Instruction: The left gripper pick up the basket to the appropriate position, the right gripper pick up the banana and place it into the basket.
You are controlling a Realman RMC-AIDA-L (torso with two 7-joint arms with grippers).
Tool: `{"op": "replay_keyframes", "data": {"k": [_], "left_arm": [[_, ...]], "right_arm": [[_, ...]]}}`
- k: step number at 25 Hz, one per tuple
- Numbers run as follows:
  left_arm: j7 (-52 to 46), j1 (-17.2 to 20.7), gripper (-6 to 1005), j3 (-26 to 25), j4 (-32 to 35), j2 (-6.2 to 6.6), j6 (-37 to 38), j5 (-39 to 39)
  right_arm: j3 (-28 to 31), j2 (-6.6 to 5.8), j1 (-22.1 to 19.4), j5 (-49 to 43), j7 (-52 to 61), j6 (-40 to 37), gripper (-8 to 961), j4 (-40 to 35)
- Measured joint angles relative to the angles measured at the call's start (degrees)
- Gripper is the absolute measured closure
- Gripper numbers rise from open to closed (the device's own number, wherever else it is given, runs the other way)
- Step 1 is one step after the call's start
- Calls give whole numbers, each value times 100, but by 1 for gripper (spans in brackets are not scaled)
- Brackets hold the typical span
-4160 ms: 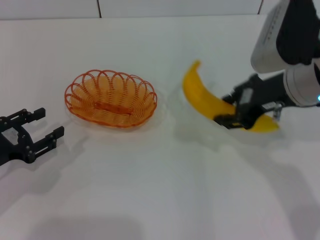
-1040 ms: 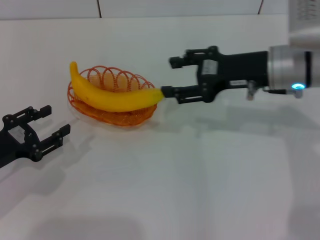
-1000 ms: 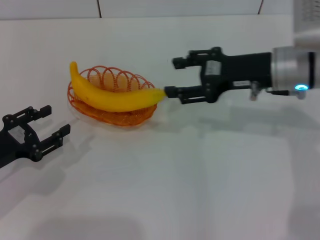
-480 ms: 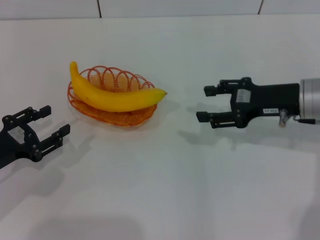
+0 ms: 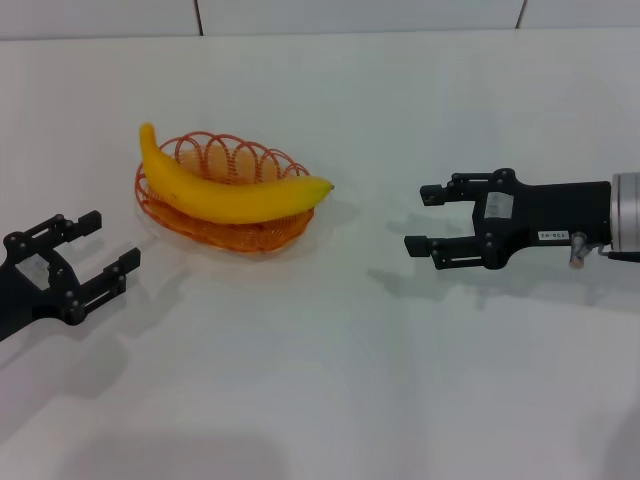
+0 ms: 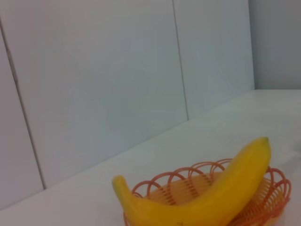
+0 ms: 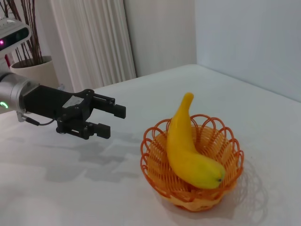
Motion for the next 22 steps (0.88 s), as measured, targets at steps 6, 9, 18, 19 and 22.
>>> {"op": "replay_keyframes", "data": {"k": [6,9,18,19,22], "left_arm": [[6,0,351,0,0,3,0,0],[7,2,350,0,1,5,0,0],[10,18,351,0,1,6,0,-5],[10,18,351,0,1,6,0,-6],[11,18,351,0,1,6,0,-6]], "right_arm": [[4,-2,3,-7,0,-4,190,5],[4,-2,0,-11,0,-2,190,6],[4,-2,-30,-13,-3,15,190,6],[4,-2,-30,-13,-3,15,190,6],[4,-2,-32,-13,-3,20,190,6]]}}
